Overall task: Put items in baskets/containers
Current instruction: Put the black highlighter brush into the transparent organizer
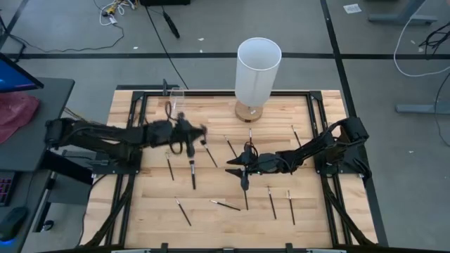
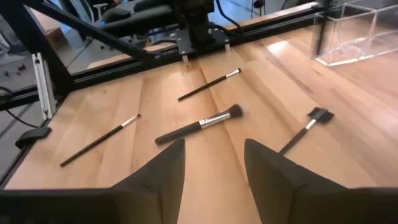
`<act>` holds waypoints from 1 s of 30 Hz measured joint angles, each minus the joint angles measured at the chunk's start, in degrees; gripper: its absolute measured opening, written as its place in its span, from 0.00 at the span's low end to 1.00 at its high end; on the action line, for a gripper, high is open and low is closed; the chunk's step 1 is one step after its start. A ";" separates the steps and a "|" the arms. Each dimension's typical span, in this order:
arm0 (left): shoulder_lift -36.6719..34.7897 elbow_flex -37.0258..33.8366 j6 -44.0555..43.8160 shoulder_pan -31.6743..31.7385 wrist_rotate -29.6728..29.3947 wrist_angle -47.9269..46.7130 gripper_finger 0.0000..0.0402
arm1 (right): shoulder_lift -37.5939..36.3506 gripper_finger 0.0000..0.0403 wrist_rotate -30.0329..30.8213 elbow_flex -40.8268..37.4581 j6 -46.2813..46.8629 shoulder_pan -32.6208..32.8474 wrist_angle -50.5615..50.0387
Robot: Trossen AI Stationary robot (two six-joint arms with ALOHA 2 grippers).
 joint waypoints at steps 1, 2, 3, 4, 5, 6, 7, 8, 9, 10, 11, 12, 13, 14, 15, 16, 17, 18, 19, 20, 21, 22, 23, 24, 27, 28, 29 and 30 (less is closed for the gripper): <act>-0.80 0.00 -0.44 2.40 -0.75 -1.22 0.05 | 0.00 0.42 0.83 0.00 -0.30 0.00 0.03; -1.49 0.00 -0.65 4.91 -1.04 -2.16 0.05 | 0.02 0.42 1.69 0.00 -0.45 0.00 0.03; -1.89 -0.01 -0.60 7.52 -1.09 -2.51 0.05 | 0.02 0.42 2.53 0.00 -0.51 0.00 0.03; -2.16 0.00 -0.16 10.23 -1.01 -2.66 0.05 | 0.02 0.42 3.08 0.00 -0.65 -0.01 0.03; -2.22 -0.01 0.38 13.28 -0.83 -2.65 0.05 | 0.03 0.42 3.31 0.00 -0.77 -0.02 0.05; -2.20 0.00 0.82 16.25 -0.48 -2.67 0.05 | 0.04 0.42 3.66 0.00 -0.90 -0.02 0.08; -2.20 -0.02 1.29 19.44 0.32 -2.86 0.05 | 0.04 0.42 3.72 0.00 -0.95 -0.02 0.10; -2.17 -0.02 1.48 22.57 1.44 -2.86 0.05 | 0.04 0.42 3.72 0.00 -0.97 -0.02 0.14; -2.06 -0.02 1.49 25.89 3.03 -2.68 0.05 | 0.04 0.42 3.72 0.00 -0.97 -0.02 0.15; -1.93 -0.02 1.47 28.86 4.86 -2.39 0.05 | 0.04 0.42 3.72 0.00 -0.97 -0.02 0.16; -1.93 -0.02 1.47 31.88 6.66 -2.32 0.05 | 0.04 0.42 3.72 0.00 -0.97 -0.02 0.22; -1.93 -0.07 1.49 34.54 7.93 -1.81 0.05 | 0.07 0.42 3.70 0.00 -0.97 0.00 0.41; -1.93 -0.07 1.47 36.95 8.98 -1.04 0.05 | 0.07 0.42 3.71 0.00 -0.97 0.00 0.53; -1.93 -0.07 1.49 39.19 10.00 -0.15 0.05 | 0.07 0.42 3.72 0.00 -0.98 0.00 0.64; -1.93 -0.07 1.49 41.30 10.88 0.64 0.05 | 0.07 0.42 3.70 0.00 -1.09 0.00 0.69; -1.75 -0.07 1.48 43.20 11.91 1.46 0.05 | 0.08 0.42 3.71 0.00 -1.44 0.00 0.82; -1.36 -0.07 1.47 44.81 13.09 2.71 0.05 | 0.09 0.42 3.71 0.00 -1.86 -0.01 1.14; -0.68 -0.07 1.25 46.36 14.31 4.09 0.05 | 0.09 0.42 3.70 0.00 -2.35 -0.07 1.65; 0.20 -0.07 0.70 47.77 15.49 5.50 0.05 | 0.09 0.42 3.72 0.00 -2.78 -0.09 2.30; 1.31 -0.04 0.33 49.03 16.62 6.57 0.05 | 0.09 0.42 3.72 0.00 -3.21 -0.20 2.95; 2.57 -0.04 -0.04 50.18 17.58 7.41 0.05 | 0.09 0.42 3.70 0.00 -3.50 -0.22 3.60; 4.15 -0.04 -0.48 51.17 18.47 8.45 0.05 | 0.09 0.42 3.70 0.00 -3.64 -0.24 4.20; 5.84 -0.04 -0.82 51.92 19.22 9.41 0.05 | 0.09 0.42 3.72 0.00 -3.65 -0.30 4.81; 7.51 0.02 -0.88 52.53 19.59 9.83 0.05 | 0.09 0.42 3.70 0.00 -3.68 -0.31 5.40; 12.20 1.43 0.24 53.76 19.69 9.77 0.05 | 0.09 0.42 3.70 0.00 -3.46 -0.31 5.80; 13.62 2.17 0.73 53.93 19.66 9.97 0.05 | 0.09 0.42 3.70 0.00 -3.41 -0.30 5.80; 14.99 2.93 1.23 53.94 19.38 10.09 0.05 | 0.09 0.42 3.70 0.00 -3.15 -0.26 5.83; 16.13 3.54 1.73 53.94 19.27 10.05 0.05 | 0.09 0.42 3.69 0.00 -2.60 -0.26 5.81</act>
